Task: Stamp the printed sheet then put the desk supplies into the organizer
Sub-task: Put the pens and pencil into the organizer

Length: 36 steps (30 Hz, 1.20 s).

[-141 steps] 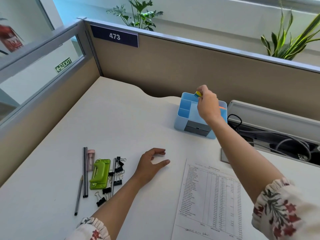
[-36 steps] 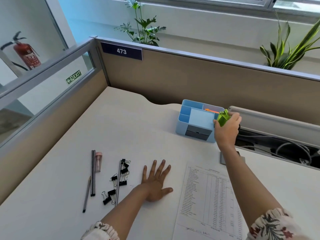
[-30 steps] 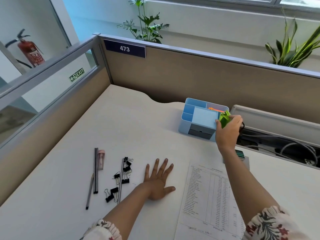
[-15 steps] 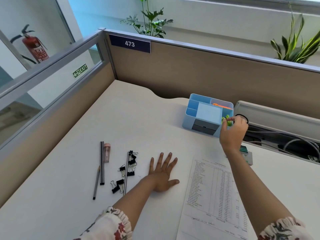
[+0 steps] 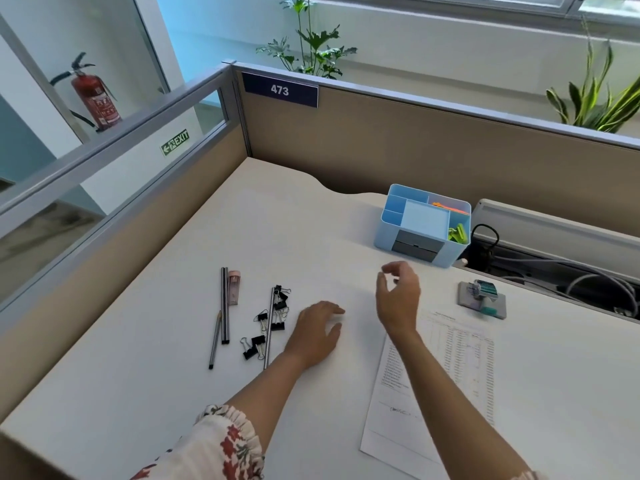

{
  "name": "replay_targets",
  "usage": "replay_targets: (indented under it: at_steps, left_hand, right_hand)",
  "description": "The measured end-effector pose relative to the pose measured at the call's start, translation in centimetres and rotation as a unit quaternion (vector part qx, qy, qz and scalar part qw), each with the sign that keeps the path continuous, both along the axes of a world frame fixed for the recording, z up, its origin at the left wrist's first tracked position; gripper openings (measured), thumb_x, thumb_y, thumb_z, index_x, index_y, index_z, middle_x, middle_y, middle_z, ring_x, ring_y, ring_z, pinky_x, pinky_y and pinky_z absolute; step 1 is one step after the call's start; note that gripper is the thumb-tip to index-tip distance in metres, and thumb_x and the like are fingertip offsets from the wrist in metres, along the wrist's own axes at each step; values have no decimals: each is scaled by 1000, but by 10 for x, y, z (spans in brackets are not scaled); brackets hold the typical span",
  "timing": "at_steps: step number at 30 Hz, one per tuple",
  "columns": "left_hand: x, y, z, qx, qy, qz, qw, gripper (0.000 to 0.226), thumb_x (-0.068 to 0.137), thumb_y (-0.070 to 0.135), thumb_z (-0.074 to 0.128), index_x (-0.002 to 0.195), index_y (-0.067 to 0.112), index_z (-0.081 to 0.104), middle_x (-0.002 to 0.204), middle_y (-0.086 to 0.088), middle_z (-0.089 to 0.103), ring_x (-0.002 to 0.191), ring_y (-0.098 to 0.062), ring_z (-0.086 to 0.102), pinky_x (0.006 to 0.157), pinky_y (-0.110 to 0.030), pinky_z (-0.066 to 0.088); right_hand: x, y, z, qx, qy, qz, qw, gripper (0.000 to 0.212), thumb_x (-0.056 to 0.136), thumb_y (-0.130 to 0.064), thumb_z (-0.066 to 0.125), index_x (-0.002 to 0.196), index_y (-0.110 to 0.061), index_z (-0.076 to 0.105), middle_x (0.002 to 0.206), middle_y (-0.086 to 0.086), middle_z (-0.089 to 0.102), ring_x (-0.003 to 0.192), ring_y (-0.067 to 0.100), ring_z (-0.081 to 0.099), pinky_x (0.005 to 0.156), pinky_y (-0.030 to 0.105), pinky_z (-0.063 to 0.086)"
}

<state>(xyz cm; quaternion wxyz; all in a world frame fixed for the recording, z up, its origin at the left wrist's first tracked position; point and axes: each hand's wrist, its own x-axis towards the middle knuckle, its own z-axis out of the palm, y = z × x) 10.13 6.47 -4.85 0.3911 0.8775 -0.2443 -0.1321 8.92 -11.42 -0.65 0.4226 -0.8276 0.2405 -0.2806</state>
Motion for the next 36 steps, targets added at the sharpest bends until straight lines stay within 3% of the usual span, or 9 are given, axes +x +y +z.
replay_targets:
  at_steps: [2, 6, 10, 13, 17, 22, 29, 33, 36]
  left_hand:
    - [2, 15, 9, -6, -78, 98, 992, 24, 86, 13, 60, 106, 23, 67, 109, 7, 64, 108, -15, 57, 96, -31, 36]
    - [14, 59, 19, 52, -135, 274, 951, 18, 80, 8, 64, 88, 23, 69, 95, 7, 65, 96, -19, 57, 82, -29, 27]
    - [23, 107, 24, 100, -135, 396, 903, 16, 79, 11, 64, 93, 19, 68, 100, -2, 62, 99, -26, 53, 85, -39, 35]
    - [29, 134, 22, 119, -80, 455, 879, 19, 83, 18, 67, 102, 15, 67, 111, -10, 59, 110, -31, 47, 95, -44, 36]
    - [42, 154, 20, 107, 28, 480, 870, 24, 87, 36, 66, 102, 17, 69, 119, -10, 58, 119, -32, 40, 100, -43, 33]
    - [49, 157, 20, 87, 151, 501, 848, 34, 79, 52, 71, 93, 22, 69, 118, -8, 55, 121, -30, 36, 99, -42, 32]
    - [47, 152, 15, 117, 129, 466, 867, 26, 74, 43, 80, 88, 23, 71, 115, -8, 56, 121, -30, 39, 97, -41, 33]
    - [47, 149, 17, 147, 102, 446, 877, 22, 78, 36, 77, 88, 18, 72, 112, -7, 57, 119, -30, 43, 96, -43, 35]
    - [47, 146, 20, 182, 68, 421, 886, 16, 77, 32, 70, 80, 16, 70, 95, -4, 65, 103, -30, 55, 89, -40, 41]
  right_hand:
    - [-1, 26, -6, 12, 13, 39, 999, 12, 90, -8, 61, 96, -18, 59, 95, -4, 60, 94, 15, 55, 85, 32, 50]
    - [-2, 71, -11, 43, 60, 135, 988, 12, 90, -11, 62, 96, -21, 60, 96, -7, 61, 92, 10, 57, 80, 25, 49]
    - [-1, 109, -15, 64, 112, 219, 967, 8, 88, -14, 62, 95, -18, 63, 92, -6, 63, 86, 7, 59, 76, 23, 49]
    - [1, 133, -17, 73, 165, 247, 952, 8, 87, -22, 64, 95, -19, 65, 91, -7, 65, 83, 9, 62, 77, 30, 53]
    - [6, 156, -10, 41, 245, 252, 935, 18, 87, -31, 66, 97, -17, 70, 90, -4, 70, 82, 14, 65, 71, 25, 50]
    - [8, 172, -11, -33, 340, 192, 920, 25, 81, -33, 67, 69, -15, 56, 66, 1, 55, 61, 24, 49, 54, 25, 36]
    - [9, 174, -7, -33, 376, 179, 909, 22, 79, -28, 70, 88, -11, 61, 95, 6, 68, 91, 27, 65, 64, 26, 43]
    - [10, 174, 0, -59, 386, 178, 903, 31, 78, -17, 65, 65, -16, 38, 78, 2, 54, 77, 24, 56, 60, 27, 40]
    - [10, 175, 5, -84, 394, 190, 895, 37, 80, -13, 65, 62, -17, 33, 65, -4, 40, 72, 22, 49, 59, 27, 38]
